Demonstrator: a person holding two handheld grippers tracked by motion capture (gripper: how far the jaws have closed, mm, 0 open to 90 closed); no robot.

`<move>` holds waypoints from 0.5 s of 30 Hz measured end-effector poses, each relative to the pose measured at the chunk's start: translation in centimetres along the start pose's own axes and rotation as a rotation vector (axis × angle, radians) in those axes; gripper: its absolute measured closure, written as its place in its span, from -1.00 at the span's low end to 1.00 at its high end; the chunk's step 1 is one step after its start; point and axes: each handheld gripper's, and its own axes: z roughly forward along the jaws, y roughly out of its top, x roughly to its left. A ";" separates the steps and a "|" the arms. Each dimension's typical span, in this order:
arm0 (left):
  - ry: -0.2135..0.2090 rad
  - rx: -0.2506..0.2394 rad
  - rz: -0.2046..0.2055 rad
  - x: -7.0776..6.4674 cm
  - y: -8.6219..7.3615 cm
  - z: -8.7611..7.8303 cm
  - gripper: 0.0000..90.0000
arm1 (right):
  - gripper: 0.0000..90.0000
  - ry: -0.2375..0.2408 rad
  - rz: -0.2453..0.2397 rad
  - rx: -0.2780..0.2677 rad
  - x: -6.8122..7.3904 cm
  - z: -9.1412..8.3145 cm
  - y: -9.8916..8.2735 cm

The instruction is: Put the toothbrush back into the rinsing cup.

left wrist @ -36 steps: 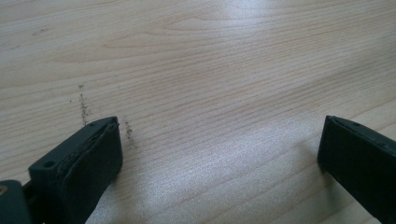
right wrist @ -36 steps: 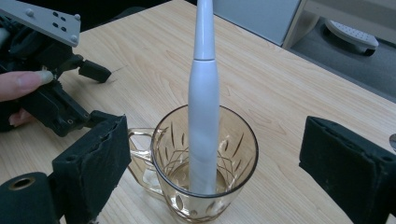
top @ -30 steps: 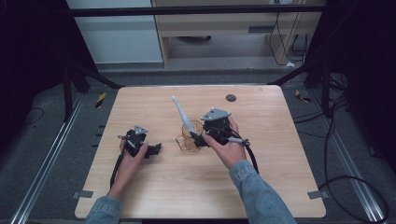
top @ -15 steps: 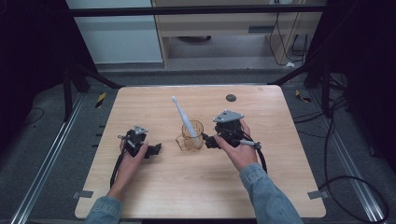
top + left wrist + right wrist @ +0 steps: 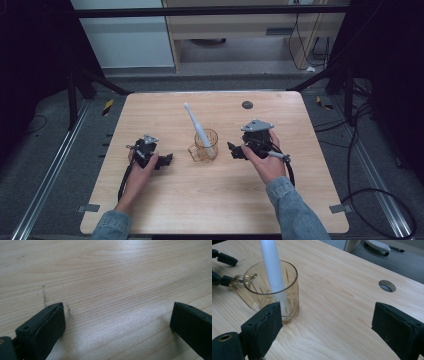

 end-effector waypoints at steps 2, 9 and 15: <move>0.000 0.001 0.001 0.0 0.0 0.0 -1.00 | -0.79 -0.009 0.004 0.005 -0.4 0.0 -0.2; 0.000 0.002 0.002 0.0 0.0 0.0 -1.00 | -0.78 -0.044 0.036 0.026 -2.1 -0.5 -1.3; 0.000 0.001 0.002 0.0 0.0 0.0 -1.00 | -0.76 -0.072 0.069 0.066 -4.2 -0.9 -3.0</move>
